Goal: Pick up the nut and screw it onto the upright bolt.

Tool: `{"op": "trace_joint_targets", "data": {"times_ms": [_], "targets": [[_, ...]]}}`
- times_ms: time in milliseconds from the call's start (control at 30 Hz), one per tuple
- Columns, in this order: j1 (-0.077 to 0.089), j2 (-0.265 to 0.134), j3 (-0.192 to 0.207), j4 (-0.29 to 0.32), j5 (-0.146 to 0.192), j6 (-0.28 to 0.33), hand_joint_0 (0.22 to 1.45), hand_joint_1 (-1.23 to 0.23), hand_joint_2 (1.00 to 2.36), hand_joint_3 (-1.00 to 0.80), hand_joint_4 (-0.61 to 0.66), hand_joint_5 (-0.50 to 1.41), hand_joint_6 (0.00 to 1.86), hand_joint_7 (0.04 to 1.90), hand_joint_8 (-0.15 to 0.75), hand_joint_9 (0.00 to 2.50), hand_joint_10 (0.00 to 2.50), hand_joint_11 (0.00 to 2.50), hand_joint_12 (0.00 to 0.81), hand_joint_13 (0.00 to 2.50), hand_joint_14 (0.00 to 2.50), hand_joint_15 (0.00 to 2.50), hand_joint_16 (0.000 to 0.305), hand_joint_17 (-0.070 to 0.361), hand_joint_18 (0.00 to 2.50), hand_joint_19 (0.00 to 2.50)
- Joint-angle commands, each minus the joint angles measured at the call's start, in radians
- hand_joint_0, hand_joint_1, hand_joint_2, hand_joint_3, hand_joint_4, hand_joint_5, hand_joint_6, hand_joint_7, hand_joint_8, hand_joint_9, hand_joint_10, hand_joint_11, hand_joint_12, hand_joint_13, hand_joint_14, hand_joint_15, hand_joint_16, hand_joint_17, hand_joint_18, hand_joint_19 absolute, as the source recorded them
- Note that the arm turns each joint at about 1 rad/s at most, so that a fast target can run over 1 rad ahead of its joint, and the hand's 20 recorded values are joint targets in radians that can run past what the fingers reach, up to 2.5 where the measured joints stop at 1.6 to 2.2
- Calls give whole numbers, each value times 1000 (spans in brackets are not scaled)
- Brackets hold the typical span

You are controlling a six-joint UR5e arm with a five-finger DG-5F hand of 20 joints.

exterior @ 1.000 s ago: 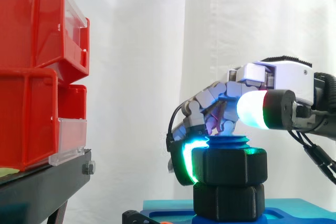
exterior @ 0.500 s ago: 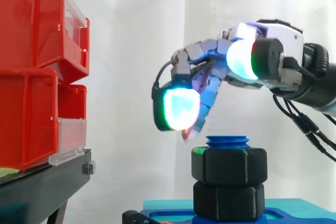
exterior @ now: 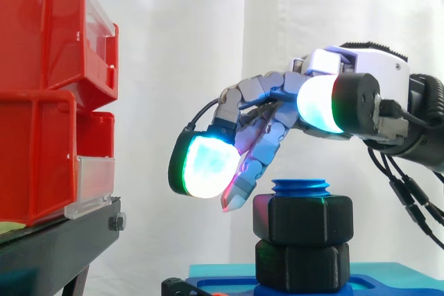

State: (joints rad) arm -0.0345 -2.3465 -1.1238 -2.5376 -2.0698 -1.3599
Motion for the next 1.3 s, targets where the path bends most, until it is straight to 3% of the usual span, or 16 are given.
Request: {"op": "trace_joint_targets", "data": {"times_ms": [0, 267, 700, 1067, 1267], "targets": [[18, 0, -19, 20, 16, 4, 522, -140, 1000, -500, 251, -73, 503, 813, 245, 1051, 0, 0, 250, 719, 0, 0, 30, 68, 532, 204], [30, 0, -24, -17, 17, 1, 522, -141, 1000, -500, 274, -65, 504, 881, 252, 1049, 0, 0, 252, 712, 0, 0, 31, 69, 524, 198], [31, 0, -25, -67, 17, -1, 531, -171, 1000, -500, 259, -35, 505, 1087, 258, 1040, 0, 0, 254, 706, 0, 0, 30, 68, 519, 194], [24, 0, -25, -69, 17, 1, 540, -187, 1000, -500, 198, -12, 505, 1255, 269, 1059, 0, 0, 248, 725, 0, 0, 28, 63, 538, 154], [11, 1, -24, -58, 5, 2, 542, -193, 1000, -500, 188, 1, 505, 1351, 275, 1091, 0, 0, 246, 746, 0, 0, 27, 61, 556, 143]]}}
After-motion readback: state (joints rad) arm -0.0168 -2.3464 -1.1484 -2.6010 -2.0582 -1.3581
